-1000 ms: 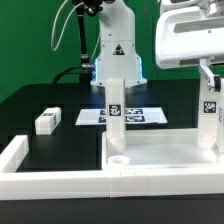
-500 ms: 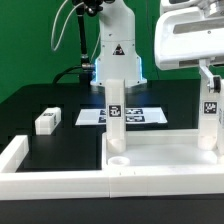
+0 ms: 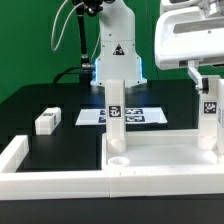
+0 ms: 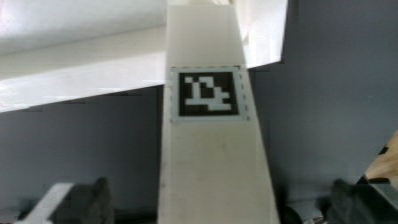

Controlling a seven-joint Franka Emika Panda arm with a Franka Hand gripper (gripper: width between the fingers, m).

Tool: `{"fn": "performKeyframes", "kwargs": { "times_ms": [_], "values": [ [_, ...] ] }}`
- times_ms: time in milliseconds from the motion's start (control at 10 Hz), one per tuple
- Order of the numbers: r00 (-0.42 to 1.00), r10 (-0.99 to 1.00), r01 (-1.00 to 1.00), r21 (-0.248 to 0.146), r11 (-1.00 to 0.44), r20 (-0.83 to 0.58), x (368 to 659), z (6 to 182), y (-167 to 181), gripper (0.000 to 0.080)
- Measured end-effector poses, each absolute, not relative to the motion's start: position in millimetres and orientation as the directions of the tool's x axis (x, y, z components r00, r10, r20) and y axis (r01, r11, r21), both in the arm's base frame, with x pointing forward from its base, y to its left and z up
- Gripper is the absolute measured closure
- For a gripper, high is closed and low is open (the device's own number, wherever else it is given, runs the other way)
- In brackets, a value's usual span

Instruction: Assemble desk

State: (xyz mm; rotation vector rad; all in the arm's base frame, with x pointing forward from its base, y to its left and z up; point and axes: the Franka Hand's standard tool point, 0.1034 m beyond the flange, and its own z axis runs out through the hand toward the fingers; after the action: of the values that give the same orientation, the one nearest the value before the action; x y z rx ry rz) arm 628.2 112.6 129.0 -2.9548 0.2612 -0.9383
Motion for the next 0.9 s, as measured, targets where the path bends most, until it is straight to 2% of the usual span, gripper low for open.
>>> {"fn": "performKeyframes", "kwargs": {
  "times_ms": [600, 700, 800, 900],
  "values": [
    [0.808, -0.144, -0.130, -0.066, -0.989, 0.572, 628, 129.4, 113, 0.0151],
    [0.836, -0.123, -0.117, -0.046, -0.992, 0.535, 630, 132.5, 109, 0.0151],
    [0.851, -0.127, -0.121, -0.044, -0.992, 0.510, 637, 141.4, 104, 0.0151],
    [0.851, -0.132, -0.128, -0.043, -0.991, 0.508, 639, 140.4, 99, 0.0151]
  ]
}}
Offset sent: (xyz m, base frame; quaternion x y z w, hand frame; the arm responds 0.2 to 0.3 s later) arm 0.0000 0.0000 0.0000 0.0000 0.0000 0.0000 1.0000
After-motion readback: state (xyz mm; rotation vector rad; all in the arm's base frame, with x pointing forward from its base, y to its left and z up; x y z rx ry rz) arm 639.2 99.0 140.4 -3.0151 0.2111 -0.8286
